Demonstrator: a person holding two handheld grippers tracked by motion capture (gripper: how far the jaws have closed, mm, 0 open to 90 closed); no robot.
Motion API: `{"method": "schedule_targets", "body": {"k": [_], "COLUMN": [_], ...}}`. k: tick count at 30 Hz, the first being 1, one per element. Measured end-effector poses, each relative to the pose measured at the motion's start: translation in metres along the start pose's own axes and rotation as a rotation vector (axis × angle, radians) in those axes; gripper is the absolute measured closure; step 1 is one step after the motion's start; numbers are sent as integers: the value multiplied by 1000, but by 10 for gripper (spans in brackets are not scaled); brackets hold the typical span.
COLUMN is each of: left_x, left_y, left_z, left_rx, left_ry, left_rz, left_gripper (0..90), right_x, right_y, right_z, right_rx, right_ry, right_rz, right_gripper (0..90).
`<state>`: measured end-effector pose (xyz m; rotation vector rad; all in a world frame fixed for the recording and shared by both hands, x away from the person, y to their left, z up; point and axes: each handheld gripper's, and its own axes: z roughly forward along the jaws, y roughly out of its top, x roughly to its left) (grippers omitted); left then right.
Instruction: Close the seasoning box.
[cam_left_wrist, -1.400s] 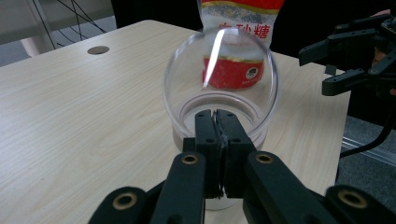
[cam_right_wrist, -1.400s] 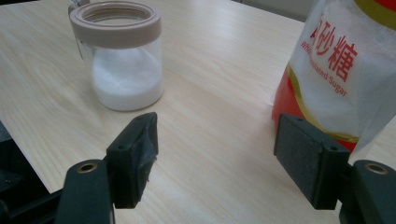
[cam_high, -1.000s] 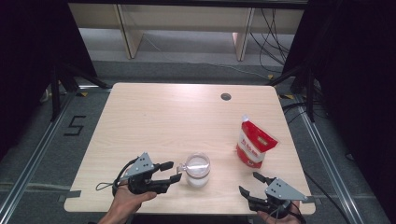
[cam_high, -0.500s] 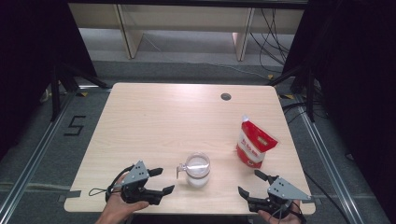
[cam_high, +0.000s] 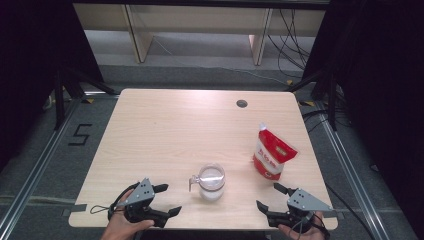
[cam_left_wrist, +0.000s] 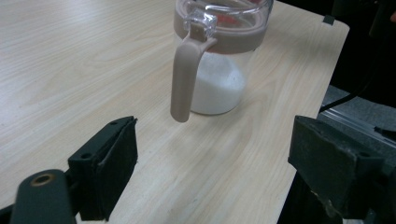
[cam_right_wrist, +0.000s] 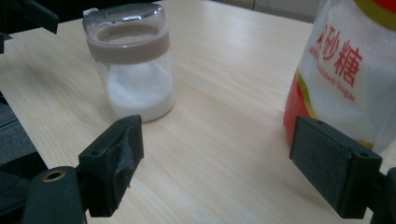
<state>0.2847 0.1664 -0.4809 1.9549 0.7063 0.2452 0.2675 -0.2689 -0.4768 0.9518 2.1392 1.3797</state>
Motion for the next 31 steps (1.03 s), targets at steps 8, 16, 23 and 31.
{"method": "schedule_targets", "body": {"k": [8,16,23,31], "left_x": [-1,-1,0,1], "left_y": [-8,-13,-13,-14], "left_z": [-4,-7,-8,-9], "left_rx": [24,43,36,37], "left_ry": [12,39,48,56], "left_rz": [-4,23,18,19], "left_gripper": [152,152,152,152], "right_x": [-4,-9,-7,-9], "right_y": [-5,-14,-18,-19], "right_z": [-4,-7,-10,-9], "right_rx": [62,105,127,118], "right_ry": [-32,-39,-42,-46], "right_rz": [57,25,25,-10], "right_gripper": [176,167,167,168]}}
